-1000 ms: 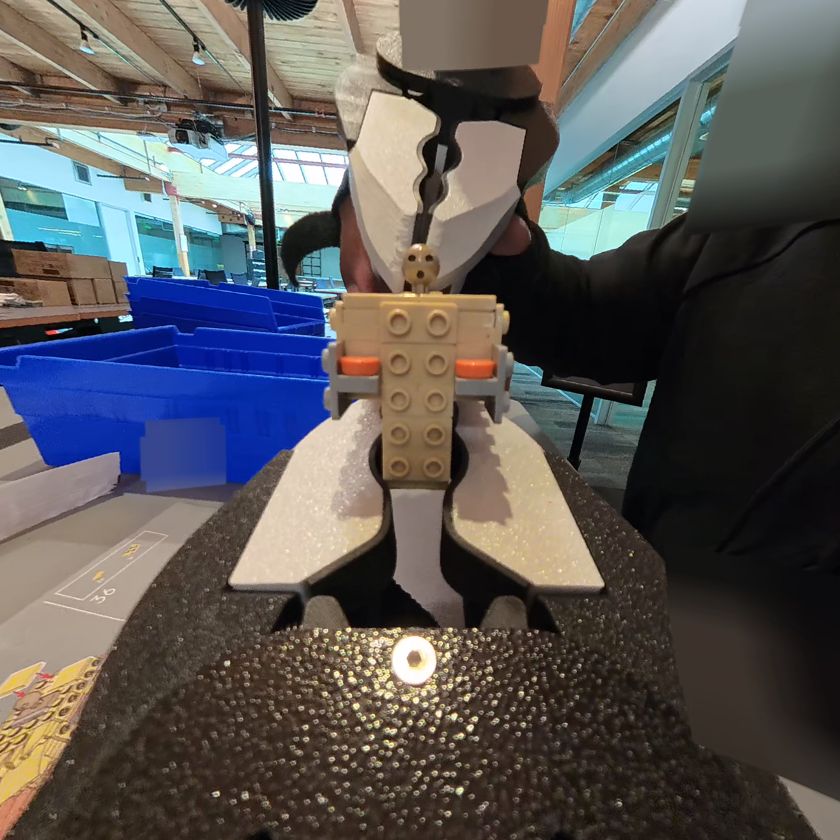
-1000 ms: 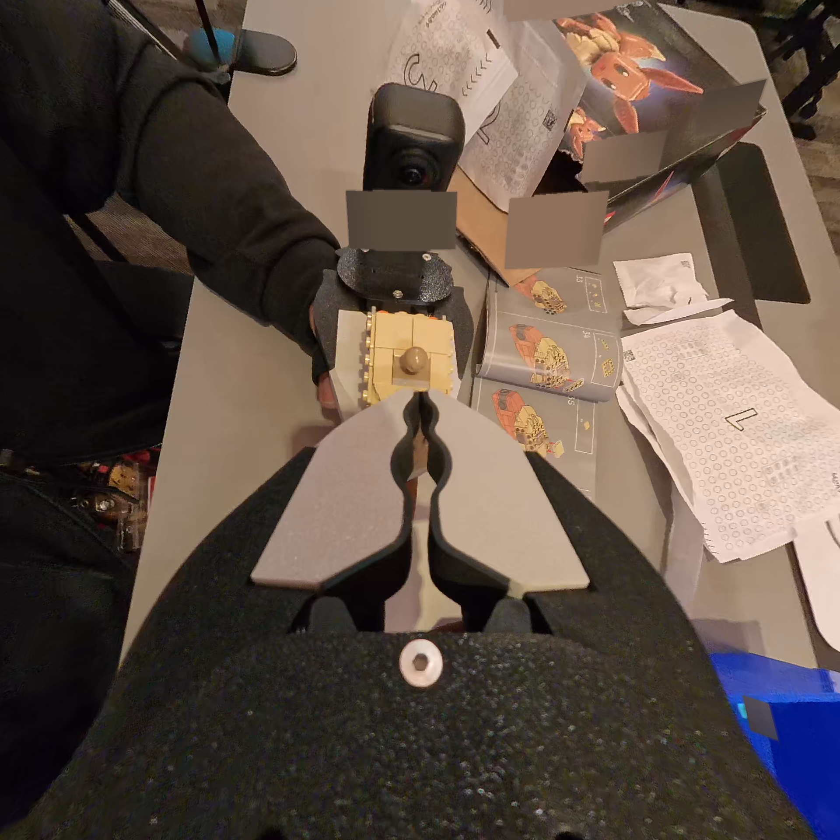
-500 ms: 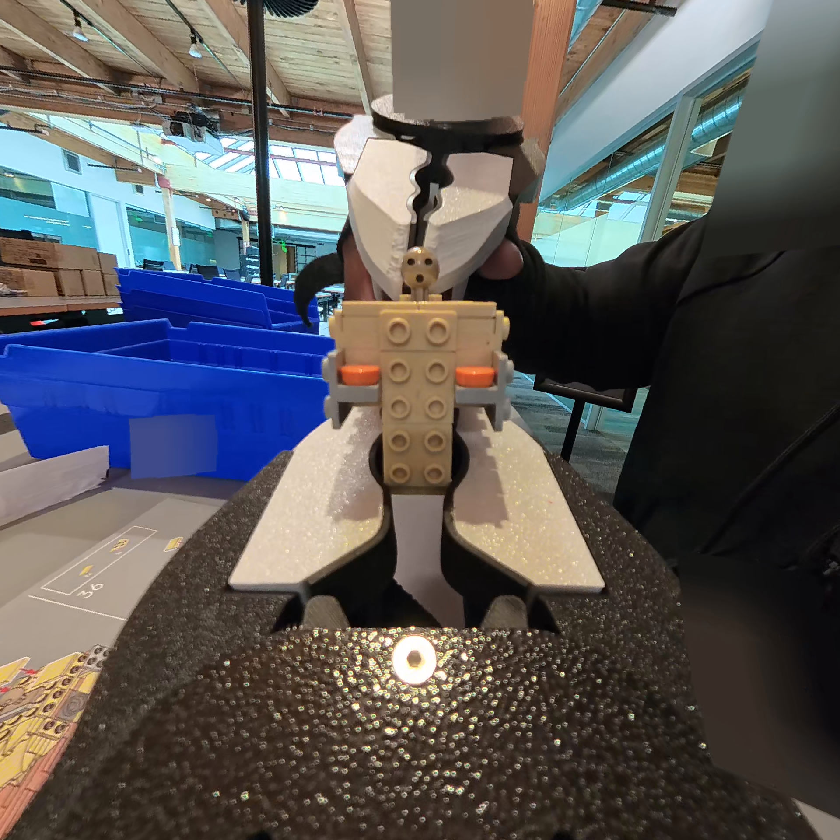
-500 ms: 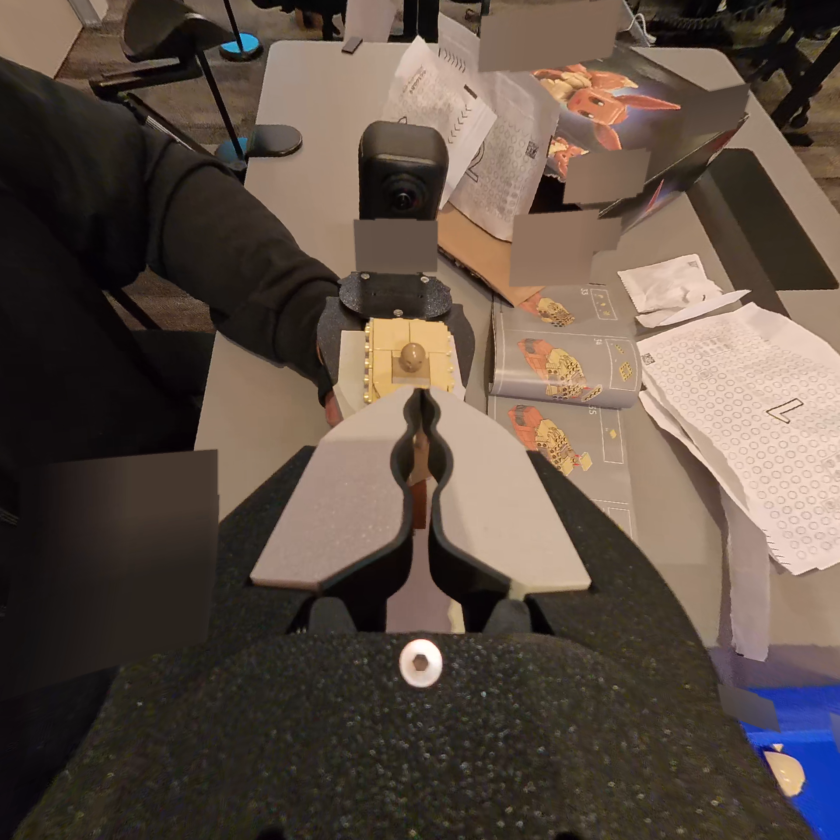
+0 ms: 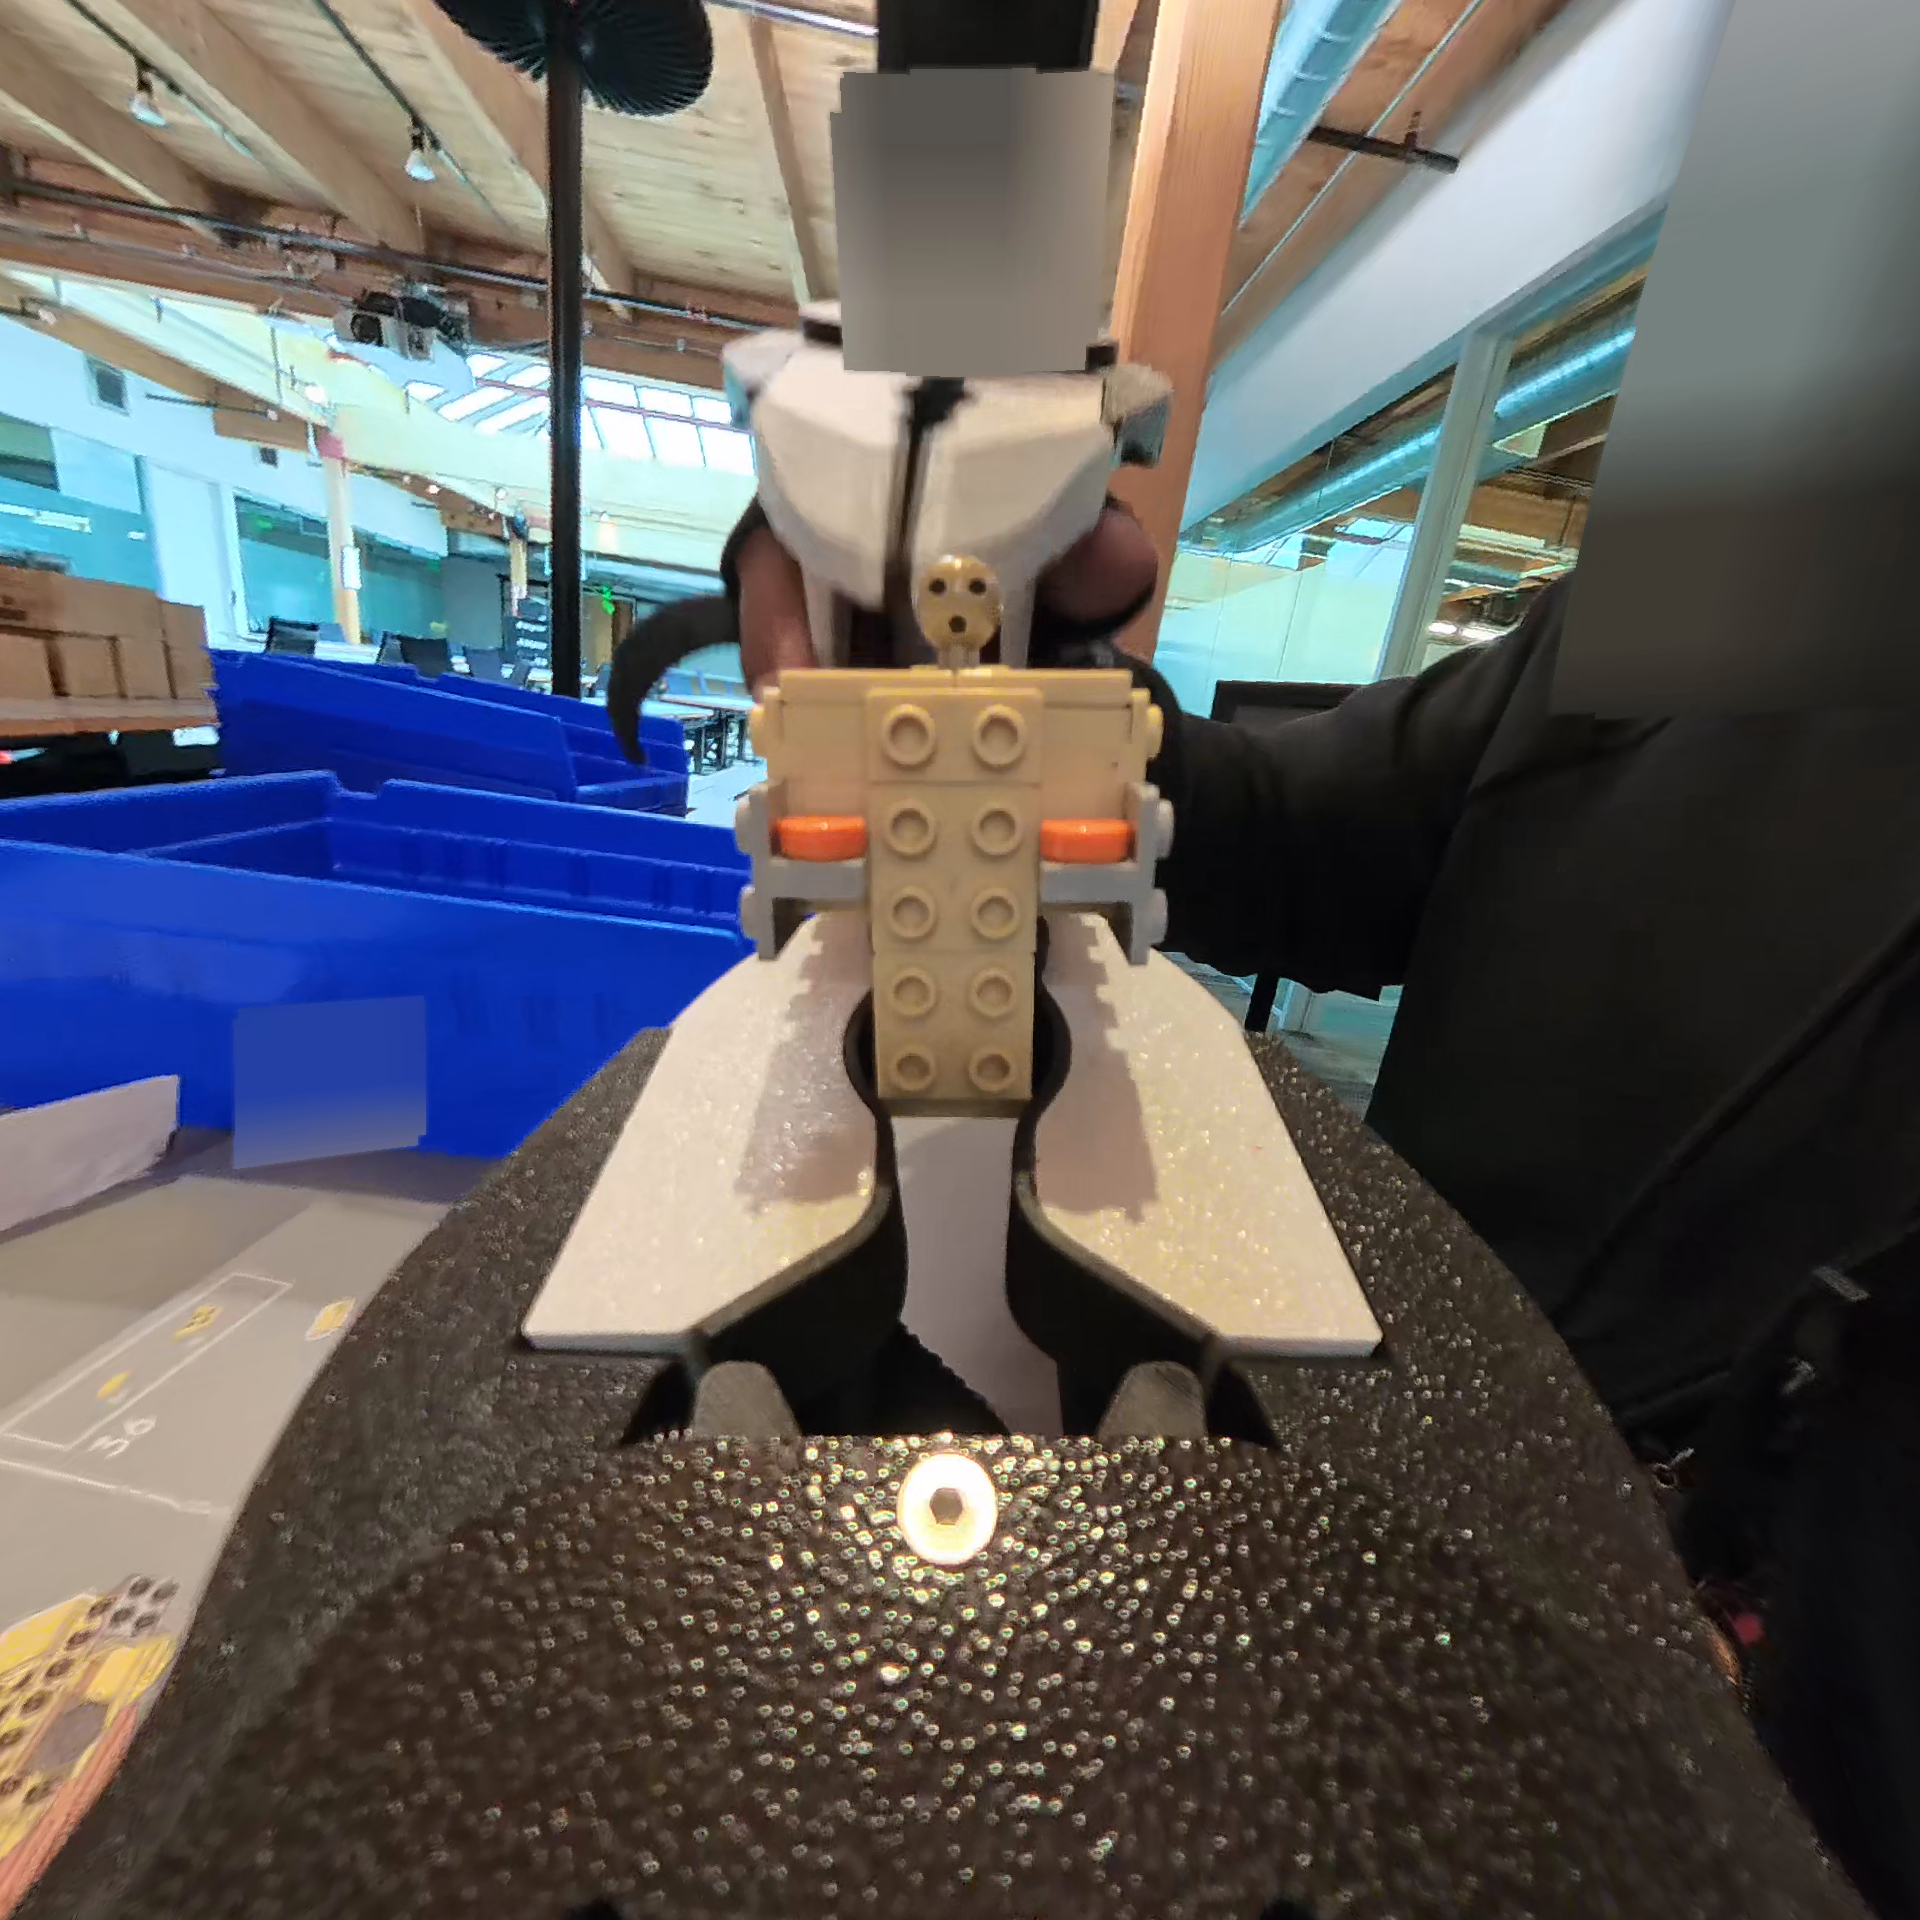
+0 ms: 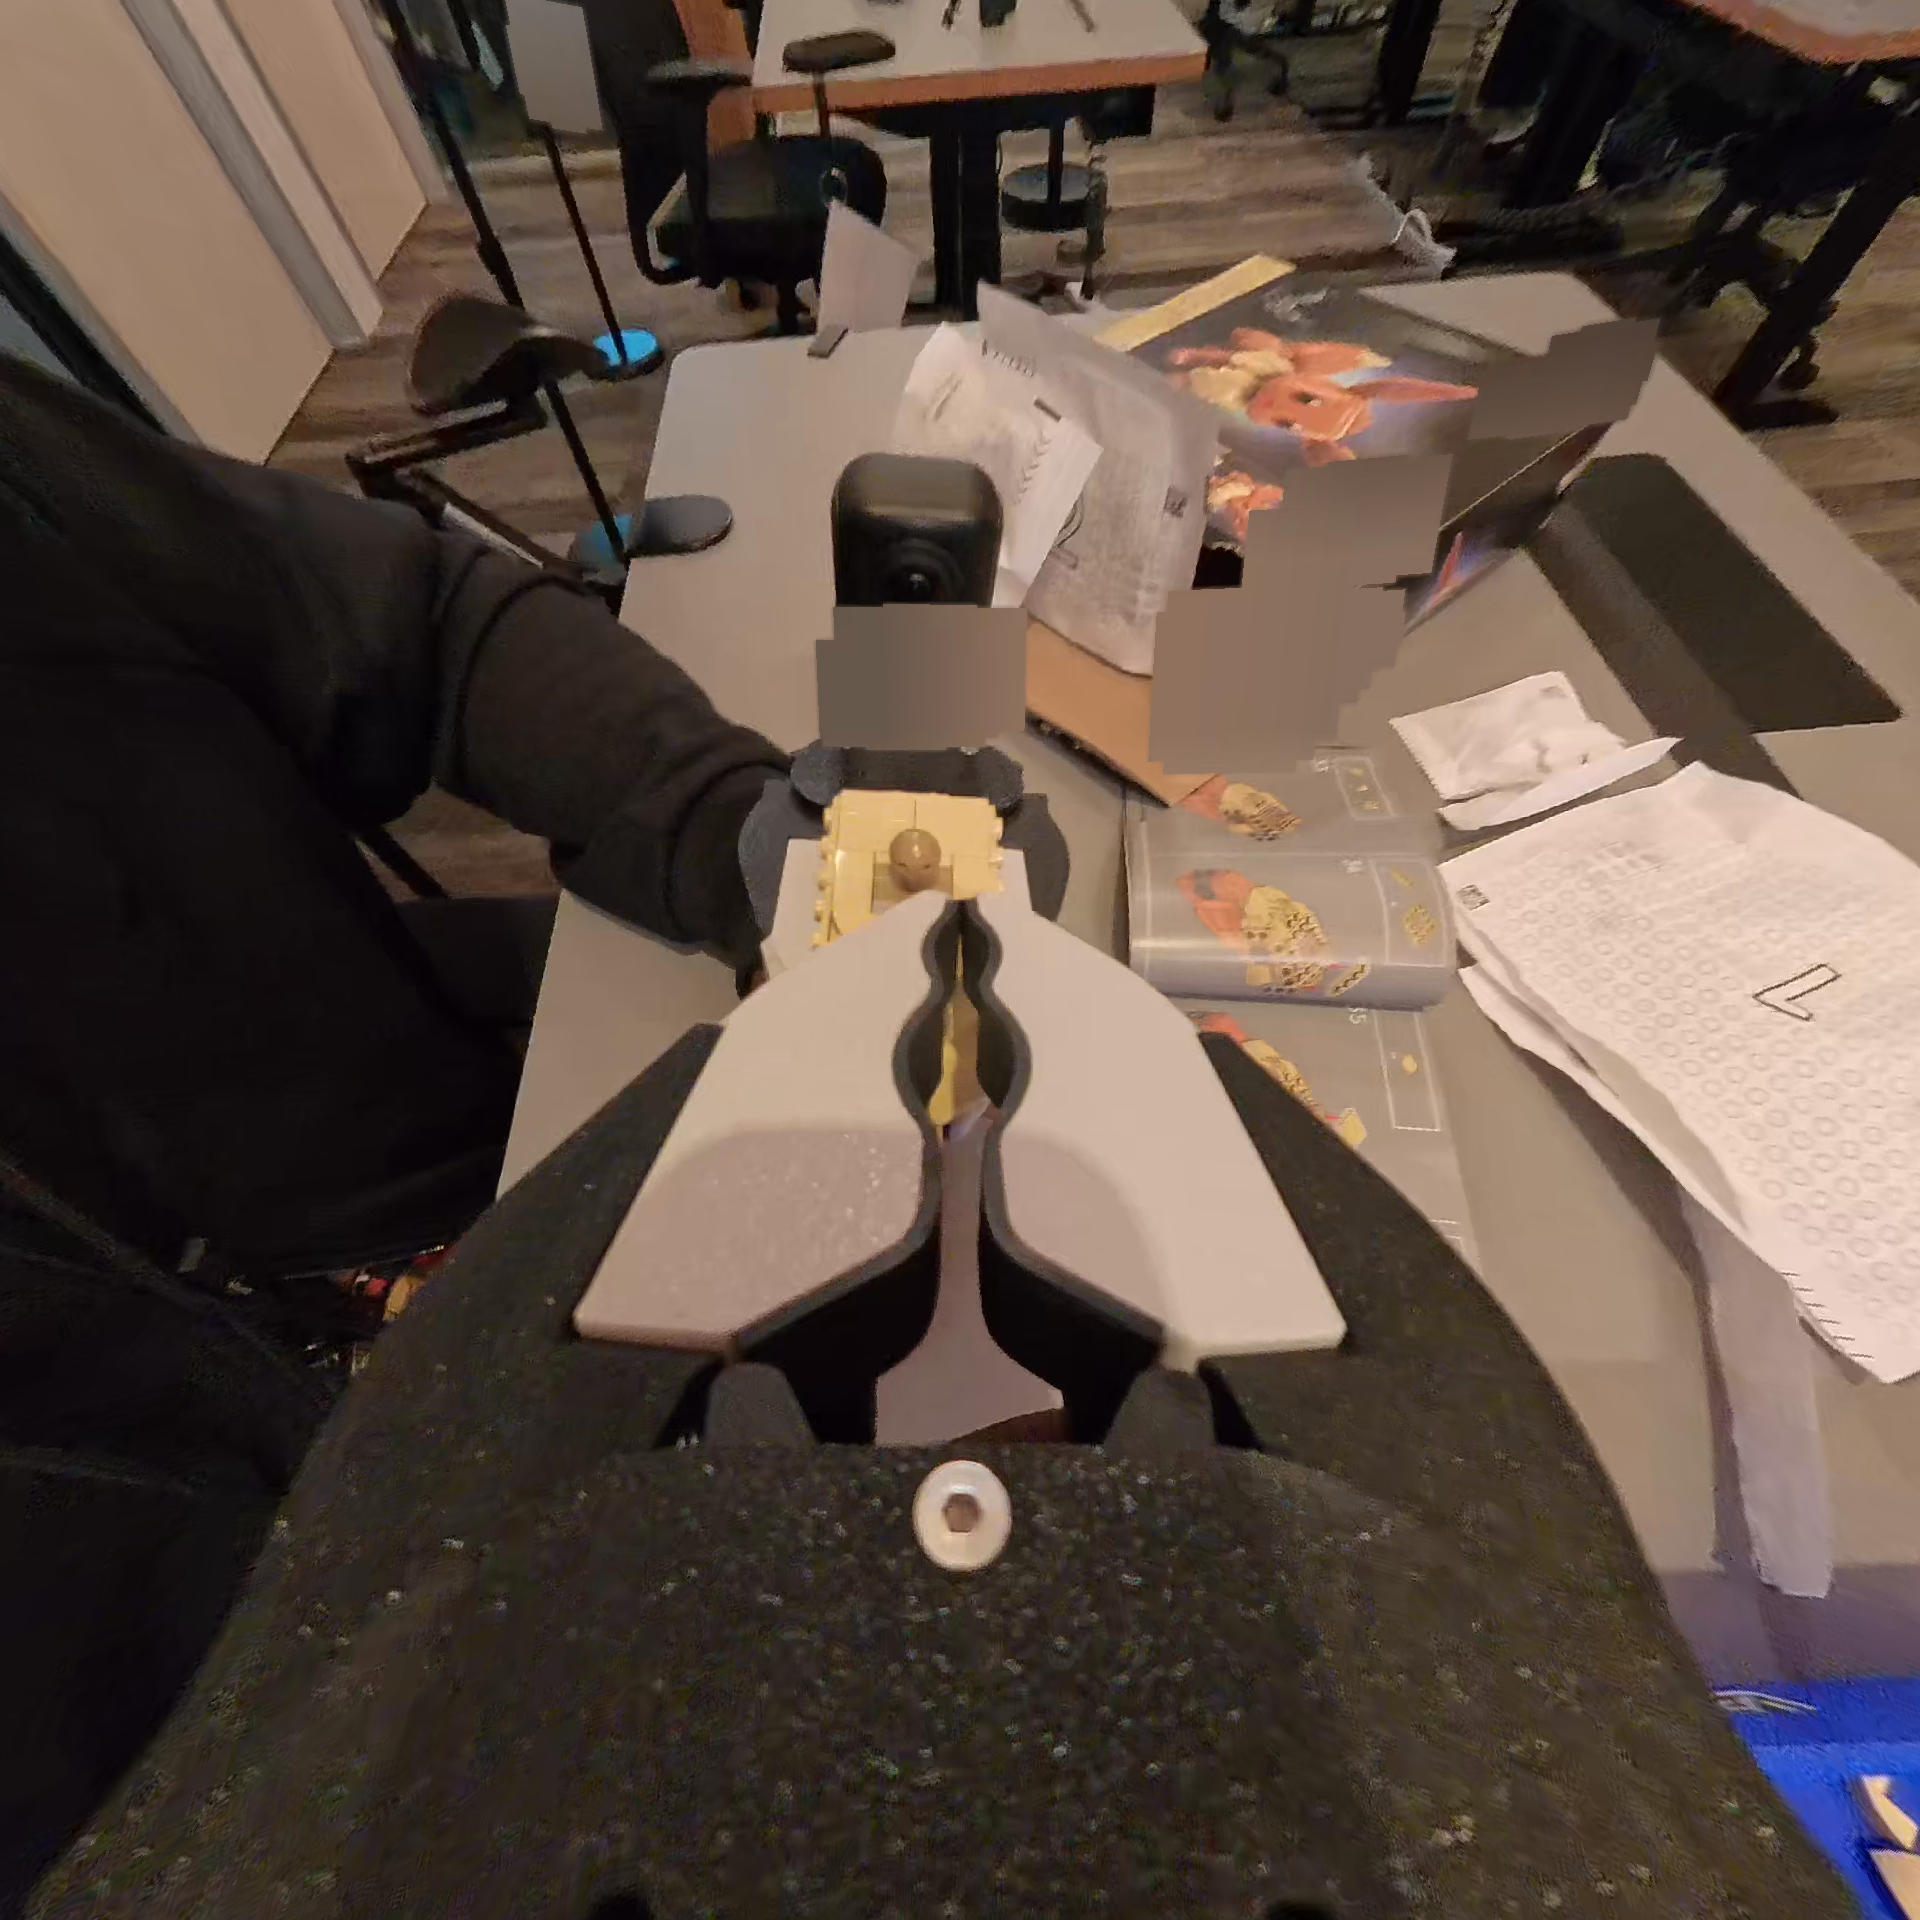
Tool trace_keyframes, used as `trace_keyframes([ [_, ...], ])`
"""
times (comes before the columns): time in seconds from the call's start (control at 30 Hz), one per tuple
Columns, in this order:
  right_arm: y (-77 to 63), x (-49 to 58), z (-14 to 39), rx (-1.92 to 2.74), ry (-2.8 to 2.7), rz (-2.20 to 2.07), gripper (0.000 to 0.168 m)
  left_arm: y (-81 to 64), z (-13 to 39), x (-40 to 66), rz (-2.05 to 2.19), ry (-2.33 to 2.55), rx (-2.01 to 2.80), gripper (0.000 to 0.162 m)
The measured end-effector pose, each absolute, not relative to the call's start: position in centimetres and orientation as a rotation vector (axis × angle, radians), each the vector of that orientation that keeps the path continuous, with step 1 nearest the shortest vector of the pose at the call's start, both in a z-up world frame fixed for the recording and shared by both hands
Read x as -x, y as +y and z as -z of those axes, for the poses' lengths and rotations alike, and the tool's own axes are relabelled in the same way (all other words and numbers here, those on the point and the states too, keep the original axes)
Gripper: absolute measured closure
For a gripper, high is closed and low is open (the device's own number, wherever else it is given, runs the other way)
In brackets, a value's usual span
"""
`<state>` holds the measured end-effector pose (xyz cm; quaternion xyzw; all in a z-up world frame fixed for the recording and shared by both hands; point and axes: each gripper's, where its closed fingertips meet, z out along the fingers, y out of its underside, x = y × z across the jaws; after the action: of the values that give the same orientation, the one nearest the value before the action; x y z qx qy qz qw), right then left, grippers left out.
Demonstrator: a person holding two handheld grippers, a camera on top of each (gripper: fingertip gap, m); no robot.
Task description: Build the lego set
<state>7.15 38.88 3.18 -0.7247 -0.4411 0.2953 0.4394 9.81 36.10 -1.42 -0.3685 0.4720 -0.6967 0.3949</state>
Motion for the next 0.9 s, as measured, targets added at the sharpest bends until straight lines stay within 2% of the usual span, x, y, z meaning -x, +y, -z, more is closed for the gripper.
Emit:
trace_keyframes([
  [0.37,39.5,-7.2,-2.9,1.905,-1.257,-0.681,0.168,36.8,1.0,-9.2,1.975,1.118,0.971,0.143],
  [0.9,39.4,-7.6,-0.6,2.022,-1.355,-0.573,0.168,36.7,2.4,-9.6,1.957,1.167,1.022,0.143],
])
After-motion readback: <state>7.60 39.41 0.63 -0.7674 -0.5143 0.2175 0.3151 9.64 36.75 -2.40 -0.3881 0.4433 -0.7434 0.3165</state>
